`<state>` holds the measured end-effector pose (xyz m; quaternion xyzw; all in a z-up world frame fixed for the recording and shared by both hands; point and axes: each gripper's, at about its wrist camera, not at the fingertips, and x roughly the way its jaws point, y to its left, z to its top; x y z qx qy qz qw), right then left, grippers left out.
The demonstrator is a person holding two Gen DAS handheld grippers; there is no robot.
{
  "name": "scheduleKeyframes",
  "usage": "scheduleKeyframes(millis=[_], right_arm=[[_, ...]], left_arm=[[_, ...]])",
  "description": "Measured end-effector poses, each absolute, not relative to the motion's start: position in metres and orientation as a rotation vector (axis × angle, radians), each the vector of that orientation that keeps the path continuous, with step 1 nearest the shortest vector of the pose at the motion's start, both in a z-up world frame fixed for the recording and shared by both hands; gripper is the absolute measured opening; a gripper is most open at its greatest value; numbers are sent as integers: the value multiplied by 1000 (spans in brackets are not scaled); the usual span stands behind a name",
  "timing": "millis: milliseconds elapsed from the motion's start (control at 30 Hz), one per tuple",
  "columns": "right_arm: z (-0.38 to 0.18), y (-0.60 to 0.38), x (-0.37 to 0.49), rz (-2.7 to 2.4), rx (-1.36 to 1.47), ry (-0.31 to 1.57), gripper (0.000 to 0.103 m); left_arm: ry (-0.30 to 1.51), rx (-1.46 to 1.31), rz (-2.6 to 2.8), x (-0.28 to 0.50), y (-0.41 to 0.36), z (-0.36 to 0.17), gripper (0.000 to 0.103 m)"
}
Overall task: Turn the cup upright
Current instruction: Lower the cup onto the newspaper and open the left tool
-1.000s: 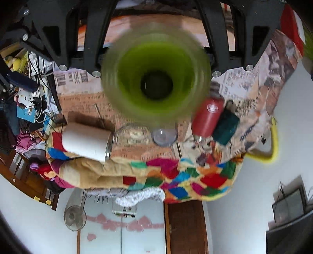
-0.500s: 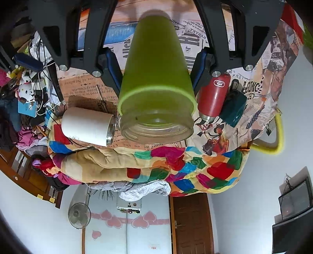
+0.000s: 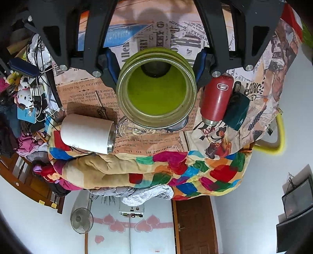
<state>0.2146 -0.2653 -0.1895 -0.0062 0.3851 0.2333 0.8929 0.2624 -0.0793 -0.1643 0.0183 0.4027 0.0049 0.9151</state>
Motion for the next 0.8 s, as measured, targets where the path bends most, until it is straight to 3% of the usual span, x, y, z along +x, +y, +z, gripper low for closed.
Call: scheduleKeyframes(millis=[433, 800], right_arm=[[-152, -267, 197, 473, 24, 714, 63], [-68, -271, 126, 454, 72, 438, 63]], left_arm=[[711, 42, -67, 212, -69, -107, 62], [470, -12, -113, 98, -40, -28, 66]])
